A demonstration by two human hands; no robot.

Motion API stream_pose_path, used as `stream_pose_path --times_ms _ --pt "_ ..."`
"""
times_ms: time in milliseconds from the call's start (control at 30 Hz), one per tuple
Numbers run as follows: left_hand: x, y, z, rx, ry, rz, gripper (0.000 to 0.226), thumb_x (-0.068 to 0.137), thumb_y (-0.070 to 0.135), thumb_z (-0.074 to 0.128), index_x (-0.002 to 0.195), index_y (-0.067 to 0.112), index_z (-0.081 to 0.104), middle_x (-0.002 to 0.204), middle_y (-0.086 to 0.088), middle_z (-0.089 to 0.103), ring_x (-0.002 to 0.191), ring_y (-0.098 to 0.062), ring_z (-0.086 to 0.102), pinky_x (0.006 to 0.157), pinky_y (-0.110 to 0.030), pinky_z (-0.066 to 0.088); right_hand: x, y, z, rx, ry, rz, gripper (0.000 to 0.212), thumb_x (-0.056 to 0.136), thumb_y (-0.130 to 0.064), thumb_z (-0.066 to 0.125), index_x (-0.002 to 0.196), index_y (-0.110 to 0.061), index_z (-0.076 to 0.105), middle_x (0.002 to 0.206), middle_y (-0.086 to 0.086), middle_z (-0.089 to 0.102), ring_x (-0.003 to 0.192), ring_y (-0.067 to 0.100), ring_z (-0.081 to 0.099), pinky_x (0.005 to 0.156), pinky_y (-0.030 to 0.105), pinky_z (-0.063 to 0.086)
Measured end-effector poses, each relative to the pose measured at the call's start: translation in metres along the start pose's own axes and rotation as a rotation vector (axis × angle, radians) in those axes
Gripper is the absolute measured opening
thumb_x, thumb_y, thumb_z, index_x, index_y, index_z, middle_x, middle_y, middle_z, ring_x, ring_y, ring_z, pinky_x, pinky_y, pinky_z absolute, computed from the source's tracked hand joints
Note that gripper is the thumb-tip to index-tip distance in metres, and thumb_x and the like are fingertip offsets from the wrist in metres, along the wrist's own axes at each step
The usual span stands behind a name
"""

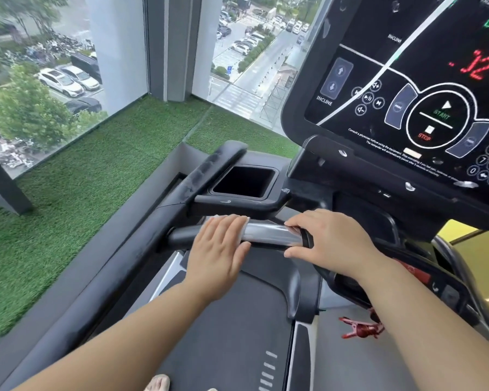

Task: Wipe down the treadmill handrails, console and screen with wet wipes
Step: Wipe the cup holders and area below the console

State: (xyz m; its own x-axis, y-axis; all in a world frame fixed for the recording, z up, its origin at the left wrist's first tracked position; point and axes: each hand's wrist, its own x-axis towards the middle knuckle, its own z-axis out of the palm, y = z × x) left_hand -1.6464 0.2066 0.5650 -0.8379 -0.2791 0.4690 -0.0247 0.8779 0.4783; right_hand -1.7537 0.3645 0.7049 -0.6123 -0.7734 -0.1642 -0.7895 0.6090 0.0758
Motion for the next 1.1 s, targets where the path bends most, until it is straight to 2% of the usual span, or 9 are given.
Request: stream_pose_path --times_ms 133,333,533,633,733,867,933,1000,1100 --pt "0.003 0.012 0.003 0.011 -0.022 -0.087 0.062 0.099 0.046 0.014 0.121 0.007 0.057 0.119 -0.007 0.06 0.11 -0.03 0.054 0.104 -0.045 0.031 -0.01 0.015 -0.011 -0.027 -0.028 0.061 0.066 0.073 -0.069 0.06 0.129 -0.038 0.048 0.128 -0.021 0.052 0.121 0.008 0.045 0.099 0.03 0.031" --pt "0.011 0.044 0.01 0.021 -0.029 0.111 0.057 0.101 0.043 0.018 0.129 0.007 0.053 0.127 -0.007 0.056 0.118 -0.027 0.047 0.108 -0.043 0.029 -0.02 0.031 -0.004 0.058 -0.005 0.123 0.051 0.069 -0.067 0.064 0.111 -0.04 0.058 0.094 -0.028 0.051 0.101 0.003 0.045 0.084 0.025 0.037" --pt "-0.005 0.02 0.013 0.087 0.021 -0.026 0.055 0.099 0.046 0.019 0.135 0.009 0.039 0.131 -0.01 0.053 0.125 -0.029 0.04 0.112 -0.045 0.021 -0.021 0.031 -0.002 0.069 0.057 0.107 0.046 0.069 -0.066 0.066 0.107 -0.041 0.06 0.078 -0.034 0.038 0.091 -0.003 0.04 0.076 0.021 0.031" --pt "0.005 0.052 0.019 0.073 0.009 0.087 0.056 0.099 0.047 0.021 0.135 0.008 0.039 0.132 -0.011 0.053 0.126 -0.029 0.039 0.115 -0.041 0.013 -0.022 0.029 -0.003 0.054 0.067 0.113 0.045 0.069 -0.066 0.065 0.106 -0.041 0.06 0.077 -0.032 0.039 0.096 0.0 0.047 0.074 0.022 0.029" --pt "0.01 0.066 0.022 0.08 -0.016 0.187 0.056 0.099 0.046 0.021 0.135 0.008 0.041 0.132 -0.01 0.054 0.125 -0.029 0.04 0.114 -0.041 0.016 -0.023 0.027 -0.004 0.061 0.087 0.12 0.044 0.069 -0.065 0.066 0.106 -0.041 0.061 0.073 -0.033 0.036 0.095 -0.001 0.046 0.073 0.022 0.026" --pt "0.008 0.037 0.013 0.094 -0.019 0.186 0.055 0.1 0.045 0.022 0.134 0.009 0.045 0.132 -0.008 0.054 0.122 -0.027 0.046 0.11 -0.042 0.027 -0.024 0.028 -0.003 0.079 0.082 0.133 0.045 0.07 -0.064 0.067 0.107 -0.042 0.058 0.078 -0.032 0.041 0.093 -0.003 0.043 0.073 0.021 0.027" --pt "0.01 0.032 0.008 0.079 -0.011 0.116 0.056 0.1 0.044 0.021 0.129 0.008 0.051 0.126 -0.008 0.057 0.117 -0.028 0.05 0.109 -0.042 0.029 -0.024 0.028 -0.003 0.096 0.091 0.134 0.049 0.069 -0.064 0.068 0.11 -0.04 0.054 0.089 -0.03 0.049 0.095 -0.001 0.047 0.074 0.022 0.031" --pt "0.014 0.045 0.008 0.064 -0.02 0.068 0.058 0.099 0.045 0.019 0.124 0.006 0.055 0.122 -0.008 0.059 0.113 -0.029 0.053 0.106 -0.044 0.031 -0.024 0.027 -0.002 0.1 0.093 0.137 0.055 0.069 -0.063 0.068 0.114 -0.038 0.049 0.1 -0.029 0.053 0.096 0.0 0.047 0.074 0.023 0.032" --pt "0.02 0.074 0.016 0.059 -0.029 0.135 0.054 0.098 0.044 0.028 0.123 0.005 0.056 0.123 -0.009 0.058 0.112 -0.03 0.053 0.105 -0.043 0.032 -0.024 0.027 -0.001 0.089 0.102 0.144 0.057 0.069 -0.063 0.067 0.116 -0.038 0.046 0.106 -0.027 0.056 0.099 0.001 0.05 0.074 0.023 0.032"
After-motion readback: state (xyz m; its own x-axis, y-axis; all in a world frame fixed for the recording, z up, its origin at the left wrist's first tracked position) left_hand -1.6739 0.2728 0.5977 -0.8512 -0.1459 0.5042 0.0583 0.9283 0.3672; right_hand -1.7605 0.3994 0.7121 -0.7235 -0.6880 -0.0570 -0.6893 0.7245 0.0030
